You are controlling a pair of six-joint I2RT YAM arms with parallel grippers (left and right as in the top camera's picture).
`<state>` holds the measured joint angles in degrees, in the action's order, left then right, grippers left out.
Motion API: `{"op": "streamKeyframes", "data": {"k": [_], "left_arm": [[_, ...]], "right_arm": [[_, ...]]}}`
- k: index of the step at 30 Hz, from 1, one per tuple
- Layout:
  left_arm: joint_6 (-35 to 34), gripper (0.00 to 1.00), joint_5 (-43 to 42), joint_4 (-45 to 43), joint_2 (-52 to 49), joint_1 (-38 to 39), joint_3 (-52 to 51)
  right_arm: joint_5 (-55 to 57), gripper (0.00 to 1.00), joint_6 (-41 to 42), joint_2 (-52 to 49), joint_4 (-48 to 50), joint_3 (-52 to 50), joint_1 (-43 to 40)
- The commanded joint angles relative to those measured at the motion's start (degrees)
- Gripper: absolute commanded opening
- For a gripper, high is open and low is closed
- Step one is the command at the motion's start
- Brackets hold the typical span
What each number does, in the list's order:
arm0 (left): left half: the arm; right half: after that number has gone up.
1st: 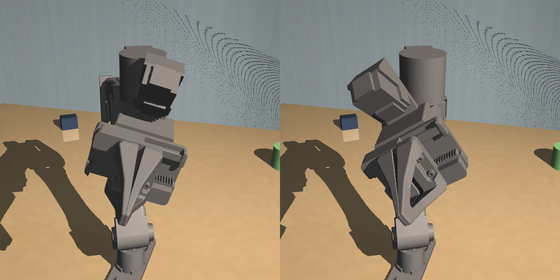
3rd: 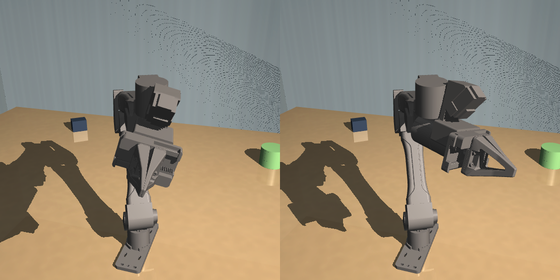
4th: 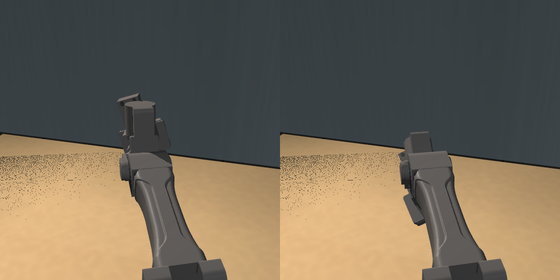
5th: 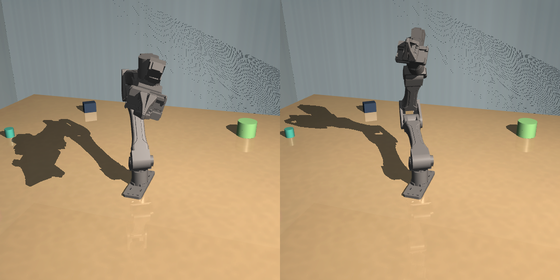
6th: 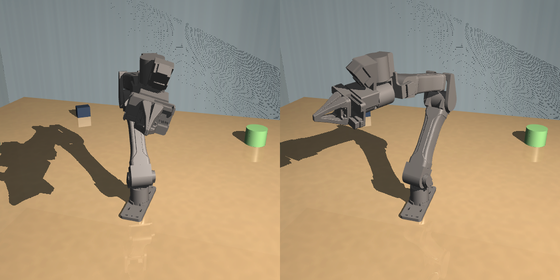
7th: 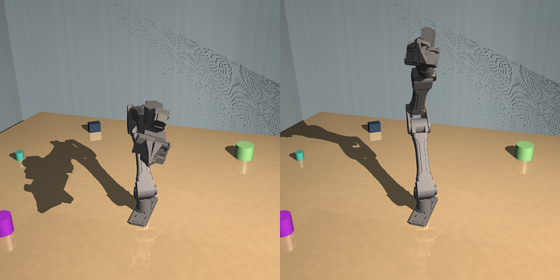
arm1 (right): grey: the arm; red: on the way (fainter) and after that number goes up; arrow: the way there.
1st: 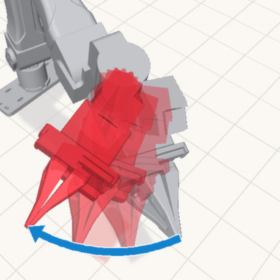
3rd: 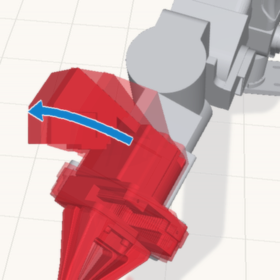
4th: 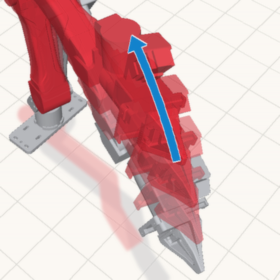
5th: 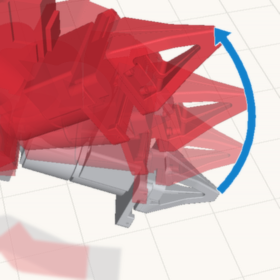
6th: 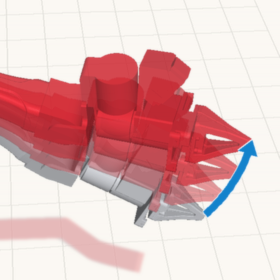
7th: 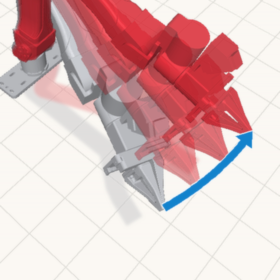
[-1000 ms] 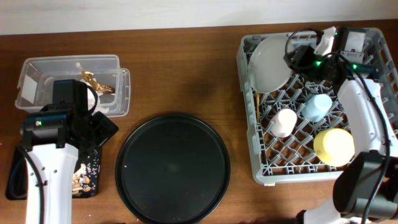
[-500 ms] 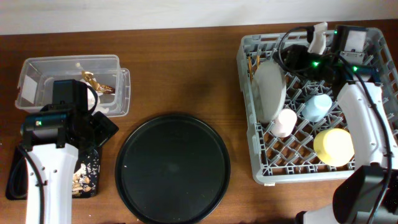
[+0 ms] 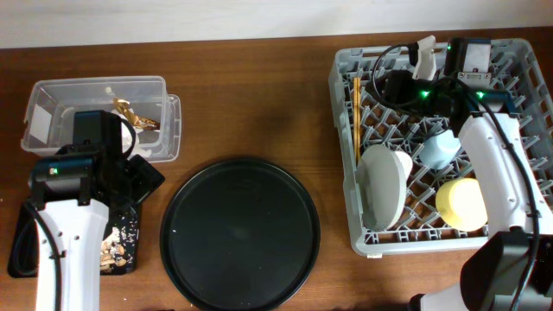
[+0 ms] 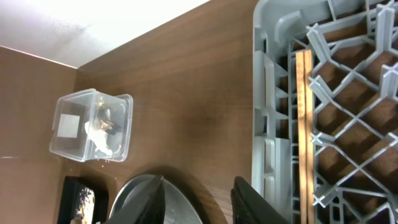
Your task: Sort waste into correct bins and load items into the dishwasher rack
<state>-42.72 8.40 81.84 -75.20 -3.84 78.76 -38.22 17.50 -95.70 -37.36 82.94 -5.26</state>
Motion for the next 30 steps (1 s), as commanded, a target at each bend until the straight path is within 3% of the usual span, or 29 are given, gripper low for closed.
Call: {"op": "streamKeyframes", "data": {"k": [1, 15, 21, 25, 30], "left_arm": [[-0.13, 0.99, 0.24, 0.07, 0.55, -0.20, 0.46], [-0.13, 0.99, 0.24, 0.07, 0.55, -0.20, 0.46], [-0.13, 0.99, 0.24, 0.07, 0.55, -0.20, 0.46], [-0.13, 0.99, 0.24, 0.07, 0.55, -0.20, 0.46], [-0.13, 0.99, 0.24, 0.07, 0.55, -0.20, 0.46]], "right_arm": [[5.03, 0.36, -0.79, 3.41, -1.92, 0.35, 0.37], [15.56, 0.40, -0.76, 20.92, -12.94, 0.33, 0.37], [25.59, 0.40, -0.79, 30.47, -28.35, 0.33, 0.37], [28.94, 0.39, -0.76, 39.45, -36.98, -0.59, 0.37], [29.92, 0.40, -0.74, 57.94, -42.91, -4.44, 0.37]]}}
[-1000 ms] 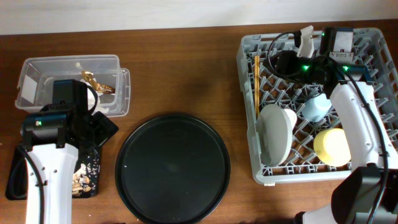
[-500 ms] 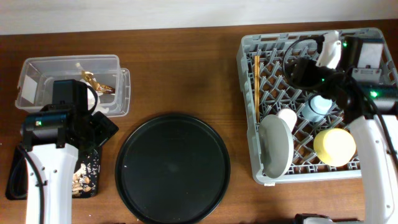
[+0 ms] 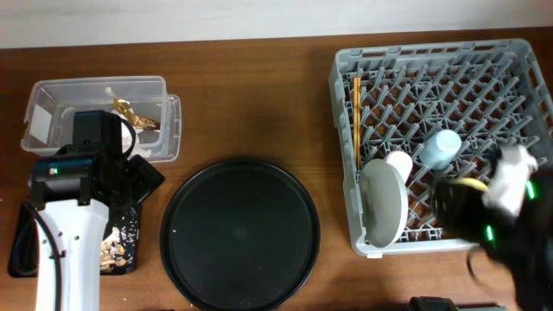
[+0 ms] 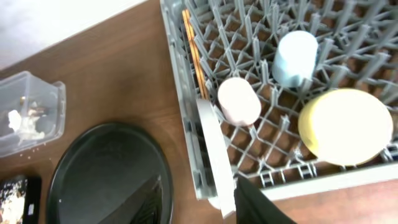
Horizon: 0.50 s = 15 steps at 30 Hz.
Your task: Sort waste into correct bins and load items into the dishwasher rack
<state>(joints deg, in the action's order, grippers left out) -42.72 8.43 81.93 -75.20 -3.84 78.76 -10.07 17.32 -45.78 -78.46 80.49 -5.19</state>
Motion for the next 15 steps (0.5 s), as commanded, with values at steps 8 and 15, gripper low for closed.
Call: {"op": "streamKeyframes", "data": {"k": [8, 15], "left_arm": [[-0.13, 0.99, 0.22, -0.02, 0.55, -0.20, 0.46], [-0.13, 0.99, 0.22, -0.02, 0.55, -0.20, 0.46]], "right_arm": [[1.73, 0.99, -0.57, 25.09, -8.39, -7.37, 0.31], [1.73, 0.99, -0.57, 25.22, -8.81, -7.37, 0.31]]}}
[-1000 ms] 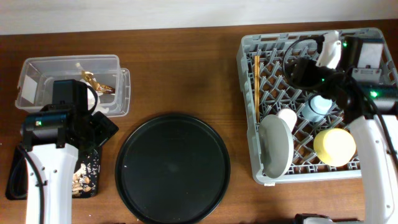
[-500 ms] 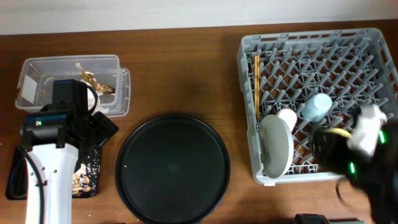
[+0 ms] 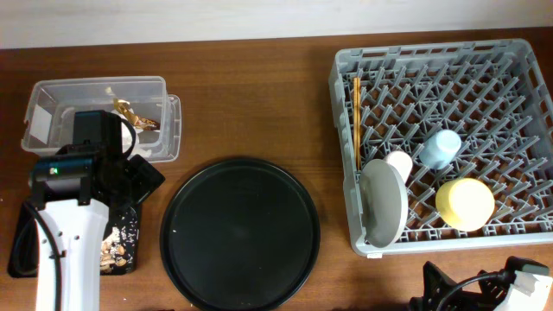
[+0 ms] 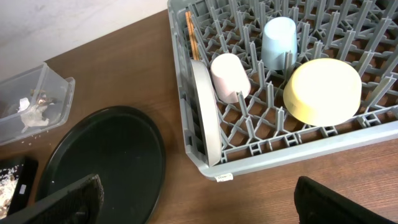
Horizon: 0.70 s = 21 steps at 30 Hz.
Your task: Sort waste into correct bins and load items into the dishwasher rack
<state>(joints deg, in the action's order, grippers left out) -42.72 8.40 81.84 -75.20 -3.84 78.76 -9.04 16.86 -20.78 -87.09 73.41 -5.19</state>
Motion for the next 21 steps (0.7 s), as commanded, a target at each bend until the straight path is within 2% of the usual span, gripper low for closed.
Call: {"op": "streamKeyframes", "data": {"k": [1, 13, 16, 18, 21], "left_arm": [[-0.13, 0.99, 0.24, 0.07, 0.55, -0.20, 0.46], [-0.13, 0.99, 0.24, 0.07, 0.55, -0.20, 0.46], [-0.13, 0.99, 0.24, 0.07, 0.55, -0.20, 0.46], [-0.13, 0.99, 0.24, 0.07, 0.55, -0.20, 0.46], [-0.13, 0.99, 0.24, 0.07, 0.55, -0.20, 0.46]], "right_arm": [[0.72, 0.99, -0.11, 0.22, -0.17, -0.28, 0.31], [1.44, 0.99, -0.13, 0.24, -0.35, -0.39, 0.37], [2.51, 0.99, -0.85, 0.26, -0.13, -3.58, 0.35], [2.21, 0.99, -2.05, 0.74, 2.08, -7.82, 0.35], [0.42, 0.99, -2.10, 3.87, 12.33, -15.82, 0.37]]}}
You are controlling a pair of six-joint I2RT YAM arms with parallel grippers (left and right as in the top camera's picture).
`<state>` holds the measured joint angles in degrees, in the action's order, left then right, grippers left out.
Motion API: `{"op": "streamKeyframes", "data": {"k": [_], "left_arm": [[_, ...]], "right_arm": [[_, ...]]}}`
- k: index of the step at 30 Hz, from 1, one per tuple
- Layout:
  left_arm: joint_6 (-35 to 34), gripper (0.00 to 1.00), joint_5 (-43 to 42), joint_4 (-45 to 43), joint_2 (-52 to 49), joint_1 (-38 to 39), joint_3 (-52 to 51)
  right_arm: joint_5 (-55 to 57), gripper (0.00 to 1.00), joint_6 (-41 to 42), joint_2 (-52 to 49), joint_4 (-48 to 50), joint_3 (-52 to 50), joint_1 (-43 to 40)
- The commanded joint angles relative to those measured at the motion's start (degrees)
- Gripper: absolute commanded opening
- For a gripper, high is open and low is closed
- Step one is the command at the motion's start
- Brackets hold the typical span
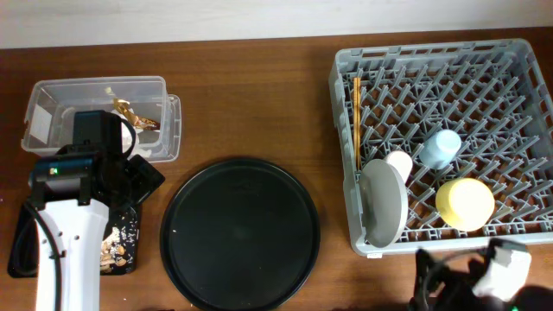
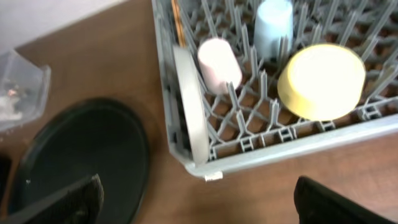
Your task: Sort waste into correct bins and load items into the dishwasher rack
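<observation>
The grey dishwasher rack point(image 1: 344, 69) at the right holds wooden chopsticks point(image 1: 356, 121), a grey plate point(image 1: 384, 206) on edge, a pink cup point(image 1: 399, 162), a blue cup point(image 1: 440, 149) and a yellow bowl point(image 1: 465, 204). My right gripper point(image 2: 198, 210) hangs open and empty over the bare table in front of the rack's near rim point(image 2: 298, 144). My left gripper point(image 1: 134, 177) sits between a clear bin point(image 1: 52, 95) with scraps and a black bin point(image 1: 121, 246) with food waste. Its jaws are hidden under the arm.
A large round black tray point(image 1: 240, 231) lies bare in the middle of the table. The right arm's body shows at the table's front right edge. The right wrist view also catches the tray point(image 2: 81, 155) and a corner of the clear bin point(image 2: 22, 87).
The right wrist camera now sits a little closer to the rack's front edge, and the right arm shows slightly higher at the table's front. The gripper stays wide open. The left arm has not moved.
My right gripper was over the rack's back left corner by the chopsticks, fingers close together. Then it was at the rack's front right. Then it was in front of the rack with its fingers spread wide, as now. The left arm stayed by the bins throughout.
</observation>
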<state>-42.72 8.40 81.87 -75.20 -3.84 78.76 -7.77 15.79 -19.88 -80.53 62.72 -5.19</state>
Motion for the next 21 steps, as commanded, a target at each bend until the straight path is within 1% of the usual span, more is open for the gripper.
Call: {"op": "streamKeyframes", "data": {"k": [1, 5, 11, 15, 18, 21], "left_arm": [[-0.13, 0.99, 0.24, 0.04, 0.55, -0.20, 0.46], [-0.13, 0.99, 0.24, 0.04, 0.55, -0.20, 0.46], [-0.13, 0.99, 0.24, 0.04, 0.55, -0.20, 0.46], [-0.13, 0.99, 0.24, 0.04, 0.55, -0.20, 0.46], [-0.13, 0.99, 0.24, 0.04, 0.55, -0.20, 0.46], [-0.13, 0.99, 0.24, 0.04, 0.55, -0.20, 0.46]], "right_arm": [[-2.05, 0.99, -1.07, 4.46, 10.38, -8.00, 0.55], [-4.04, 0.99, -2.51, 11.28, 25.38, -20.31, 4.46], [-4.07, 0.99, -2.49, 16.15, 41.13, -36.50, 5.14], [-4.00, 0.99, -3.74, 18.64, 45.48, -41.83, 5.14], [-4.02, 0.99, -9.07, 19.65, 45.88, -43.87, 5.18], [-3.45, 0.99, -11.37, 19.65, 45.88, -45.35, 5.18]]}}
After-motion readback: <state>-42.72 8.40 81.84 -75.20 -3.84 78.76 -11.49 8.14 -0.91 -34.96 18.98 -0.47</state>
